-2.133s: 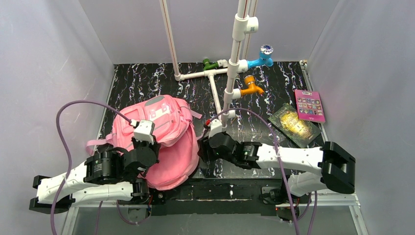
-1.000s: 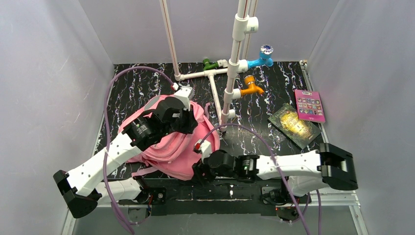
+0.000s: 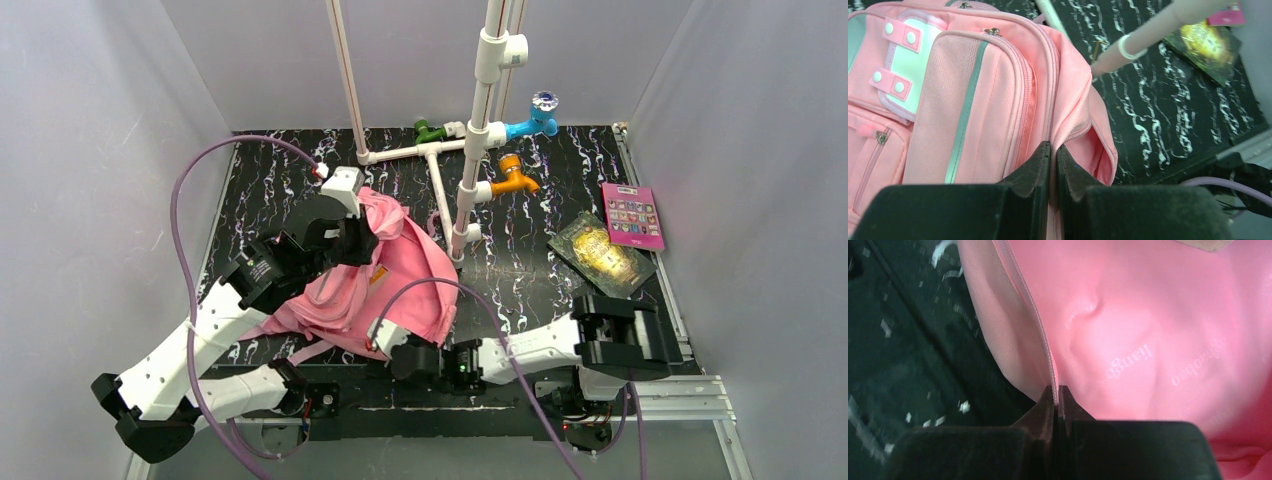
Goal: Pack the student bag
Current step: Adjust the student bag at the center of the board.
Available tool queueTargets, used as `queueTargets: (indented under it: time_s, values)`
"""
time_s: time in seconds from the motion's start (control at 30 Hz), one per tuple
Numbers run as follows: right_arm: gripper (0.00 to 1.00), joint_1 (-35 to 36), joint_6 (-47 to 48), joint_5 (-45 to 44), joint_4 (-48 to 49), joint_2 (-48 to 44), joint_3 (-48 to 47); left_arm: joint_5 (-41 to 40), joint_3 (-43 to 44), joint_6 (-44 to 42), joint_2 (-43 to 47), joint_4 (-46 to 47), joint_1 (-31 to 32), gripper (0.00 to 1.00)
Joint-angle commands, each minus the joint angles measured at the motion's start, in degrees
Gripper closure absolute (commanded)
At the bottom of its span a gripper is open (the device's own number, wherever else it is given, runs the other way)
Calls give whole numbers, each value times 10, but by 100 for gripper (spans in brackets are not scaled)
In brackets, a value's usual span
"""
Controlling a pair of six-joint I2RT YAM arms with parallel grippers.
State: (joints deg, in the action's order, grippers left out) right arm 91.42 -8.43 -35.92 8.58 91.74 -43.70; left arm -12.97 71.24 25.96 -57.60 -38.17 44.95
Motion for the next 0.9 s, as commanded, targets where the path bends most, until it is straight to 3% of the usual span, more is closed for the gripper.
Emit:
queueTargets:
  time_s: [0.0, 0.1, 0.13, 0.3, 0.4, 0.5, 0.67, 0.87]
  values:
    - [99, -58, 82, 3, 72, 49, -82, -96, -29, -36, 6, -23, -33, 100]
    - [99, -85, 98, 49, 75, 62, -103, -85, -34, -69, -20, -16, -75, 100]
    - [99, -93, 92, 69, 74, 60, -107, -68, -28, -83, -32, -16, -88, 94]
    - [99, -137, 15, 157, 86, 41, -119, 11, 42, -123, -83, -66, -127, 38]
    - [99, -160, -39, 210, 73, 41, -140, 31, 53, -101, -45, -91, -134, 5]
    - [99, -170, -71, 241, 56, 38, -167, 33, 50, -65, 28, -133, -134, 2]
    - [99, -179, -92, 251, 6, 34, -213, -30, 21, -13, 148, -209, -134, 2]
    - [99, -203, -104, 270, -2, -2, -224, -37, -49, 22, 232, -251, -134, 2]
